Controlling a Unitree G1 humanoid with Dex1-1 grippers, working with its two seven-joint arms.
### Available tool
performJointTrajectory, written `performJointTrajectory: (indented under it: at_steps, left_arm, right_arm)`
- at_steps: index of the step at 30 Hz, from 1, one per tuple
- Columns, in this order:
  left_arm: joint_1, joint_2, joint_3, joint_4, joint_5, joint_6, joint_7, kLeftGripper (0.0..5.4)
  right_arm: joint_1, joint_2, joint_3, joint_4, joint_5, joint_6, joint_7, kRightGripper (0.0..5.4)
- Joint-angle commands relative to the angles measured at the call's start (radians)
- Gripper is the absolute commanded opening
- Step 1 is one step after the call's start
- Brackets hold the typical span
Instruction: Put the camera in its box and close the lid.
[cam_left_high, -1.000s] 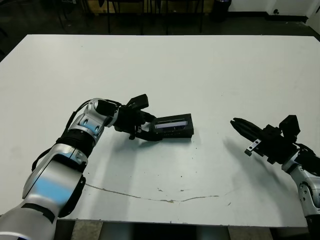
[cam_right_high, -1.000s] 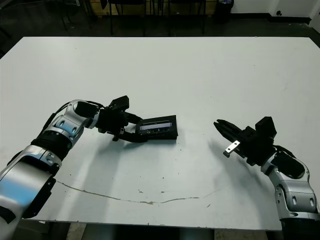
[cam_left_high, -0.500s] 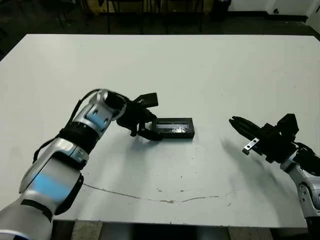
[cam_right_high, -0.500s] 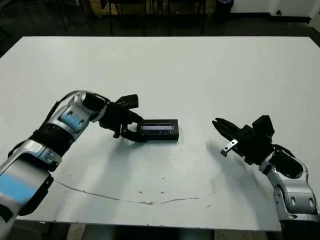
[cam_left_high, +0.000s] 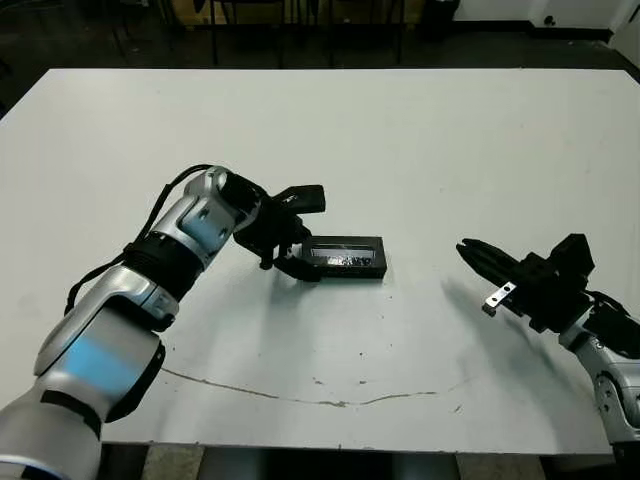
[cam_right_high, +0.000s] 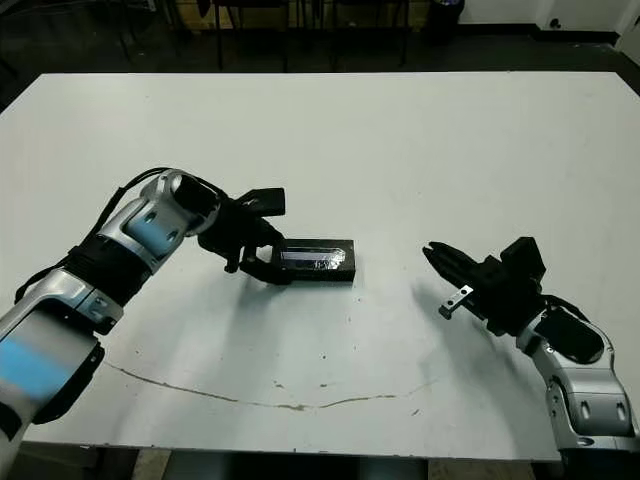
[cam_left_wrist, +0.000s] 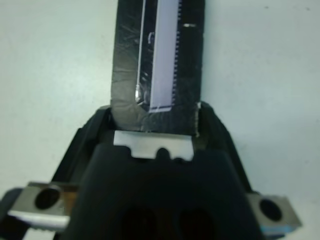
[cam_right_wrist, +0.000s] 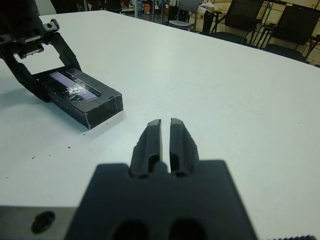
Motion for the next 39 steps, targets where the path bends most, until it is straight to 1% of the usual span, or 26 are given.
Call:
performJointTrajectory:
  at_steps: [1,7,11,12,15,18,21,23,25,26,28,30,32,34,35,37,39]
  left_arm:
    - [0.116,0.013,-0.037,0.038,0.032,-0.038,0.011,3.68]
    - [0.206,0.096,0.029,0.044,-0.013,-0.157,0.025,4.62]
    - [0.3,0.179,0.075,-0.004,-0.046,-0.248,0.047,5.23]
    - [0.329,0.203,0.09,-0.026,-0.059,-0.254,0.049,5.37]
    - [0.408,0.265,0.138,-0.082,-0.106,-0.273,0.046,5.39]
    - [0.49,0.336,0.213,-0.159,-0.162,-0.254,0.063,5.39]
    - [0.557,0.389,0.293,-0.227,-0.206,-0.246,0.107,5.39]
    - [0.604,0.412,0.364,-0.287,-0.242,-0.189,0.168,5.39]
    - [0.653,0.425,0.431,-0.395,-0.236,-0.096,0.284,5.39]
    - [0.681,0.419,0.466,-0.459,-0.229,-0.047,0.356,5.39]
    - [0.746,0.343,0.55,-0.602,-0.213,0.014,0.561,5.39]
    - [0.786,0.237,0.602,-0.708,-0.21,0.023,0.737,5.31]
    - [0.796,0.128,0.625,-0.785,-0.238,0.015,0.856,5.09]
    - [0.782,0.039,0.617,-0.845,-0.287,-0.009,0.905,4.76]
    - [0.767,0.001,0.601,-0.873,-0.307,-0.016,0.915,4.56]
    - [0.734,-0.055,0.565,-0.924,-0.33,0.011,0.938,4.18]
    - [0.697,-0.095,0.526,-0.944,-0.343,0.019,0.943,3.79]
  right_arm:
    - [0.02,0.001,0.005,-0.009,-0.007,0.019,-0.013,0.0]
    - [0.025,0.005,0.001,0.013,-0.007,-0.034,0.001,0.0]
    - [0.031,0.004,0.006,0.001,-0.006,-0.021,-0.008,0.0]
    - [0.032,0.004,0.007,-0.001,-0.008,-0.022,-0.01,0.0]
    - [0.041,0.005,0.011,-0.021,-0.008,-0.004,-0.022,0.0]
    - [0.044,0.01,0.018,-0.018,-0.002,-0.005,-0.021,0.0]
    - [0.05,0.01,0.026,-0.041,-0.007,0.024,-0.042,0.0]
    - [0.055,0.012,0.032,-0.058,-0.009,0.043,-0.056,0.0]
    - [0.057,0.014,0.038,-0.075,-0.009,0.063,-0.07,0.0]
    - [0.057,0.015,0.04,-0.081,-0.009,0.07,-0.076,0.0]
    - [0.052,0.019,0.046,-0.082,-0.01,0.075,-0.083,0.0]
    - [0.044,0.025,0.049,-0.077,-0.005,0.08,-0.086,0.0]
    - [0.035,0.03,0.053,-0.076,-0.007,0.087,-0.093,0.0]
    - [0.022,0.037,0.058,-0.085,-0.012,0.098,-0.108,0.0]
    - [0.015,0.04,0.06,-0.098,-0.011,0.118,-0.121,0.0]
    - [0.004,0.045,0.065,-0.123,-0.012,0.16,-0.148,0.0]
    - [-0.009,0.055,0.066,-0.12,-0.006,0.173,-0.157,0.0]
